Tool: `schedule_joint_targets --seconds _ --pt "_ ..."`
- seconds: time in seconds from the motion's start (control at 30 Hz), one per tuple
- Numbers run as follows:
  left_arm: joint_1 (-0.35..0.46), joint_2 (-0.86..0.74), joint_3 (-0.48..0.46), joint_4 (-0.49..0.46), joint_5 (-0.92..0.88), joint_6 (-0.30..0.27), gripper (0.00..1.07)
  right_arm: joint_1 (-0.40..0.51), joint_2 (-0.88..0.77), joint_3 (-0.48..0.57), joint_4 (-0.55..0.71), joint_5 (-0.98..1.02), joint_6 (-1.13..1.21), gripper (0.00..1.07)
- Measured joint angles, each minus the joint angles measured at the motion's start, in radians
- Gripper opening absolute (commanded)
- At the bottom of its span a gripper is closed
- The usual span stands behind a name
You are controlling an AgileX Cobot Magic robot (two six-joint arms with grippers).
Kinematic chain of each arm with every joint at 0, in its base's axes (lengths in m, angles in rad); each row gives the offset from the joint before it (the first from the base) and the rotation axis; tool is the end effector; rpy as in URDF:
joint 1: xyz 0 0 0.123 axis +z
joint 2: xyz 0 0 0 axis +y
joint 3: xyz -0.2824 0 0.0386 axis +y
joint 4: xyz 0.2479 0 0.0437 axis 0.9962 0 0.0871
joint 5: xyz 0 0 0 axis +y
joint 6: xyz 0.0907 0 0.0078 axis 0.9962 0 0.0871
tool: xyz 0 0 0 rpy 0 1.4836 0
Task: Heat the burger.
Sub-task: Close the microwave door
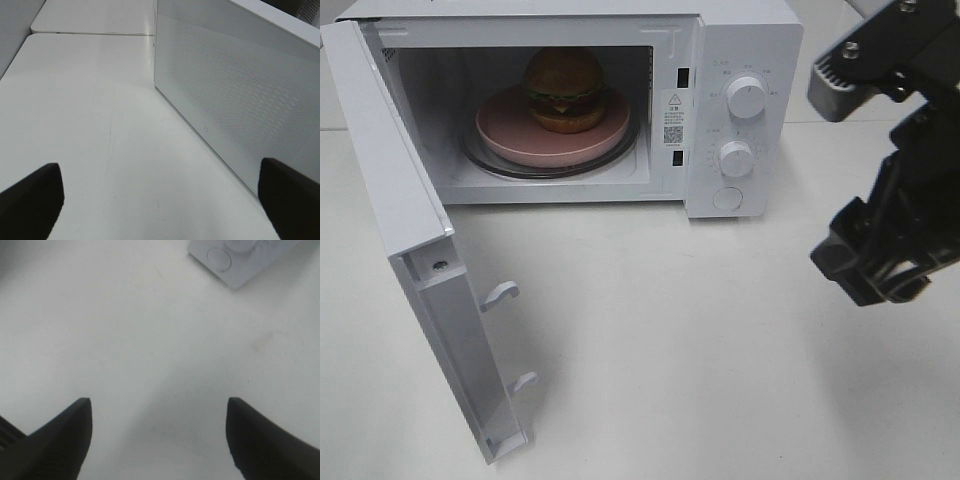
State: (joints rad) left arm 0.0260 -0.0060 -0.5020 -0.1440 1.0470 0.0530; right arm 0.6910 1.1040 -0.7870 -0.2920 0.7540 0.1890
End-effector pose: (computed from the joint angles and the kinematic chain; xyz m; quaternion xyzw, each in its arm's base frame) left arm -0.0056 -0.0115 0.2795 0.0140 0.8452 -0.0509 0.5318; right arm 0.1713 0.1184 0.2835 -0.3056 0.8993 0.0079 0.3126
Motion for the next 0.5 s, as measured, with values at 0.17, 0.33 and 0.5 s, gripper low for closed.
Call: schedule_joint_targets --seconds 0.17,0.33,0.5 --pt "0.0 0.0 0.0 0.0 0.0 0.0 0.98 0.0 -0.077 0.0 0.002 0.157 0.016 0.71" --pt "0.0 0.0 0.0 0.0 0.0 0.0 0.98 0.0 -0.143 0.0 0.026 0.244 0.016 0.71" --pt "0.0 0.0 0.0 0.0 0.0 0.0 0.98 0.0 -0.235 0.0 0.052 0.306 0.016 0.71"
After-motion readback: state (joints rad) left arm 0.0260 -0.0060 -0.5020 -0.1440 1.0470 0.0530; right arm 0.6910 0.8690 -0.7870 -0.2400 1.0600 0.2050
